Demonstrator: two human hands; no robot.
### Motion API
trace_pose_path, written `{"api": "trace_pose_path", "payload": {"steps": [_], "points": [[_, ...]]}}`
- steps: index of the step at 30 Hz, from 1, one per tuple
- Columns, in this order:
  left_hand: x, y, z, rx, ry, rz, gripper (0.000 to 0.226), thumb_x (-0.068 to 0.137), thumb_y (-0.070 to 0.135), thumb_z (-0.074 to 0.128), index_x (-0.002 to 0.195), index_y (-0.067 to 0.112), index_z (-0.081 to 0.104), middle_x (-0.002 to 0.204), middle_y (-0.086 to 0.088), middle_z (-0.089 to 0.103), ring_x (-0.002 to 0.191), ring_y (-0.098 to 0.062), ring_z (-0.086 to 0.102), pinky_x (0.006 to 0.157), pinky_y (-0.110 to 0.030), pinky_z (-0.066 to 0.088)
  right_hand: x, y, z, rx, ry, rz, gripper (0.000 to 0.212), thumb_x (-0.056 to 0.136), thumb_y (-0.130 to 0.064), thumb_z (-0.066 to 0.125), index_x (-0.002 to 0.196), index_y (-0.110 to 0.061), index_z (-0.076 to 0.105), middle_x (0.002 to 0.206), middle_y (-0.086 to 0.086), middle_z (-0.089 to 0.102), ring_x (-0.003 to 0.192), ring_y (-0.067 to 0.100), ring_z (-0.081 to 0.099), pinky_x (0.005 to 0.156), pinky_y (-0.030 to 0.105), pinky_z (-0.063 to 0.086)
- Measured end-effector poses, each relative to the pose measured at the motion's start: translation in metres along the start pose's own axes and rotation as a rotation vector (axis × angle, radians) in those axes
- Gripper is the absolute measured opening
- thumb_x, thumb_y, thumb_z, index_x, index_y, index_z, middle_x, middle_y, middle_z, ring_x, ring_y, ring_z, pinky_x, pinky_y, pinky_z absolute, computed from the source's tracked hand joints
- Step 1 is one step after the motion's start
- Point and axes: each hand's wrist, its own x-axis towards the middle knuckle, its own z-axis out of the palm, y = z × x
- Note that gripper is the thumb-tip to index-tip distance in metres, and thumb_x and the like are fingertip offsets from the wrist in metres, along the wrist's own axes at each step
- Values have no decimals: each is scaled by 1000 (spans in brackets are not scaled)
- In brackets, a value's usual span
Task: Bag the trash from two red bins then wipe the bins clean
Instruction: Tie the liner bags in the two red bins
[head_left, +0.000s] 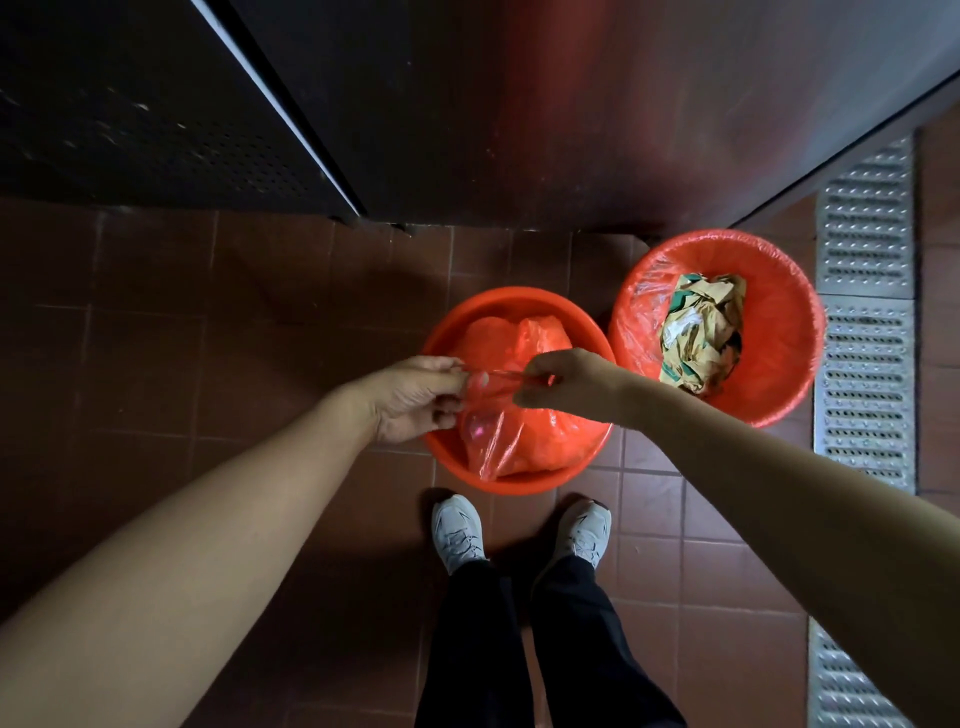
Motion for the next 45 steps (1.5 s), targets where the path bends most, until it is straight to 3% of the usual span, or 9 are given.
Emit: {"api": "trace_pose_path", "payload": {"steps": [4,7,13,22,27,35,39,42,45], "points": [[-1,2,-27,94,352,12,20,80,16,77,73,22,59,69,4,54,67,-10,46,69,-29,38,-15,41,-12,-186,21,158,21,96,-38,59,102,-20,69,93,-7,60,87,15,56,71,29,42],[10,3,-15,-231,383,50,22,85,16,70,66,21,58,59,4,53,78,-15,61,90,-34,48,-15,46,-15,-187,40,181,16,96,-35,56,101,-24,67,91,-3,60,88,19,56,71,30,43],[25,6,-21,-535,486,47,41,83,28,48,45,23,34,46,3,31,44,-15,35,76,-34,43,-24,63,0,-637,93,-97,23,93,-50,53,104,-32,60,99,-14,51,101,14,49,88,39,39],[46,-15,-41,-137,616,-9,33,81,27,45,51,23,34,46,4,33,41,-15,35,60,-30,38,-8,96,11,-673,138,-6,19,89,-48,54,96,-31,55,98,-12,54,98,18,54,87,39,43],[59,-30,-26,178,551,83,21,80,23,52,59,19,56,64,-2,66,66,-15,69,71,-31,46,4,81,35,-395,276,189,14,91,-32,54,95,-22,62,105,4,68,89,32,61,73,35,47],[91,-37,-2,507,461,88,16,89,24,58,86,18,72,86,1,71,89,-18,63,78,-29,49,38,68,56,-197,255,262,26,97,-20,50,112,-14,70,113,10,70,104,32,63,87,39,53],[94,-26,7,939,625,187,44,93,26,53,136,12,56,138,-8,57,128,-25,51,106,-29,38,35,68,45,-185,396,347,17,93,-27,49,83,-15,55,75,3,53,74,30,54,61,32,38],[76,-18,26,1117,724,432,23,91,22,53,99,8,70,108,-13,66,105,-32,60,90,-35,44,9,72,33,-174,429,403,22,90,-38,47,77,-21,51,70,2,50,66,28,50,57,31,35],[64,3,57,1200,707,451,28,93,29,48,68,15,51,89,-14,65,87,-35,59,71,-37,42,-19,78,5,-147,473,467,30,89,-42,43,73,-18,51,74,5,56,72,30,55,60,32,39]]}}
